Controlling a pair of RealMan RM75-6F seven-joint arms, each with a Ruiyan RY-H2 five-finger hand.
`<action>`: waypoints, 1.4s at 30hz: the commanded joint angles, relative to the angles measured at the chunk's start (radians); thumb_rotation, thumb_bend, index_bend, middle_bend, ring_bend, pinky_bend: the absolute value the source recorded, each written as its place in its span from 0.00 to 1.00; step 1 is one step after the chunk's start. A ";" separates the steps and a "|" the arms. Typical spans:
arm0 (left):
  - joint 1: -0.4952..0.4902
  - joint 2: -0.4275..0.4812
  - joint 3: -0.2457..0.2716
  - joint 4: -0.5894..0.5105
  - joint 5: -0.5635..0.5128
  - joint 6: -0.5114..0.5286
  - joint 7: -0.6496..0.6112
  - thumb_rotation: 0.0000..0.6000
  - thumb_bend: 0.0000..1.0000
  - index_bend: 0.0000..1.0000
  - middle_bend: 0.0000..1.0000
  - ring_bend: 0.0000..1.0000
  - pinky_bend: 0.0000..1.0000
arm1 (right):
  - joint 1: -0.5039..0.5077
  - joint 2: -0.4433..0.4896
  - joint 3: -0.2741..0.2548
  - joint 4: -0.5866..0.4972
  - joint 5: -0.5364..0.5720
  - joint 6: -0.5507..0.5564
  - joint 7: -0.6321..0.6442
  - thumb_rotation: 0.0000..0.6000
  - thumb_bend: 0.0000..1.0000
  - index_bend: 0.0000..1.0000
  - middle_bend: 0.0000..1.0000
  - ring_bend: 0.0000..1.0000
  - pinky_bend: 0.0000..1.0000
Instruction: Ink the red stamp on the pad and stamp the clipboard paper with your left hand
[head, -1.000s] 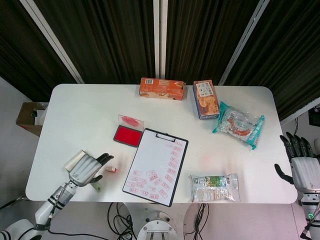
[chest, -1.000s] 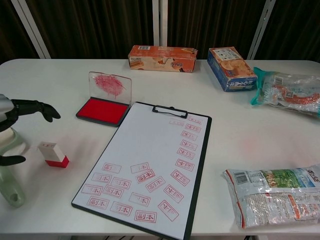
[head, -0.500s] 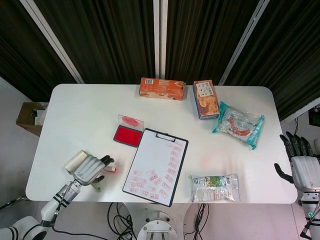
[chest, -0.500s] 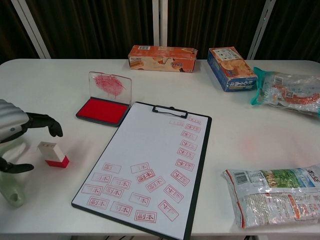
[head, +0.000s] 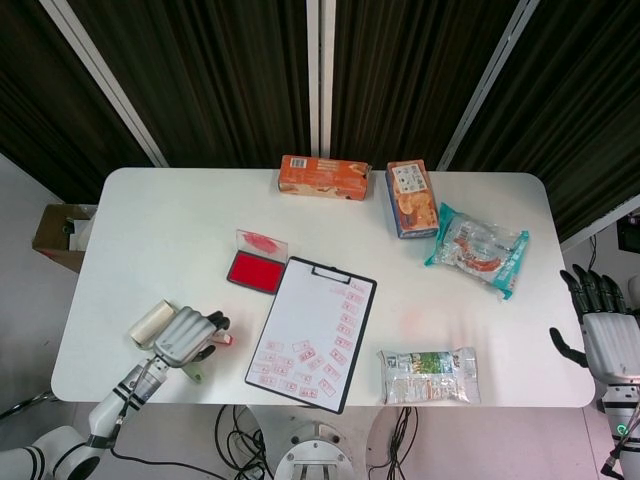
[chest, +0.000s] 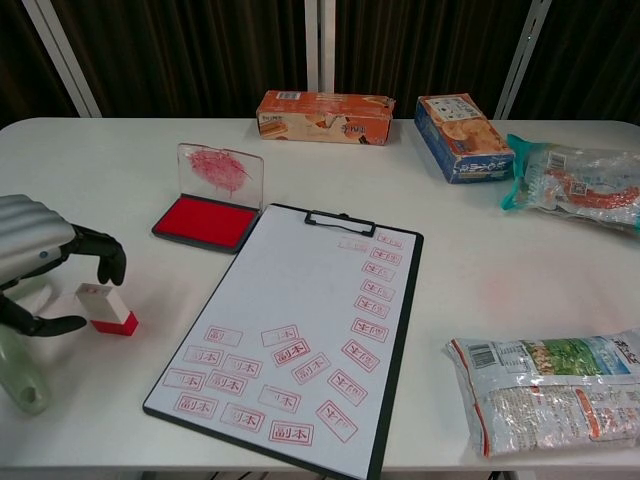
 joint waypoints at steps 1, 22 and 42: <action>-0.003 -0.002 0.001 0.000 -0.003 -0.002 0.002 1.00 0.26 0.43 0.46 0.91 1.00 | 0.000 -0.001 -0.001 0.002 0.001 -0.002 0.002 1.00 0.23 0.00 0.00 0.00 0.00; -0.017 -0.017 0.012 0.013 -0.027 -0.004 0.017 1.00 0.36 0.52 0.53 0.92 1.00 | 0.001 -0.004 -0.003 0.014 0.020 -0.027 0.007 1.00 0.23 0.00 0.00 0.00 0.00; -0.050 0.021 -0.023 -0.072 -0.059 0.012 -0.193 1.00 0.41 0.61 0.62 0.97 1.00 | 0.002 -0.005 -0.003 0.011 0.025 -0.033 0.001 1.00 0.23 0.00 0.00 0.00 0.00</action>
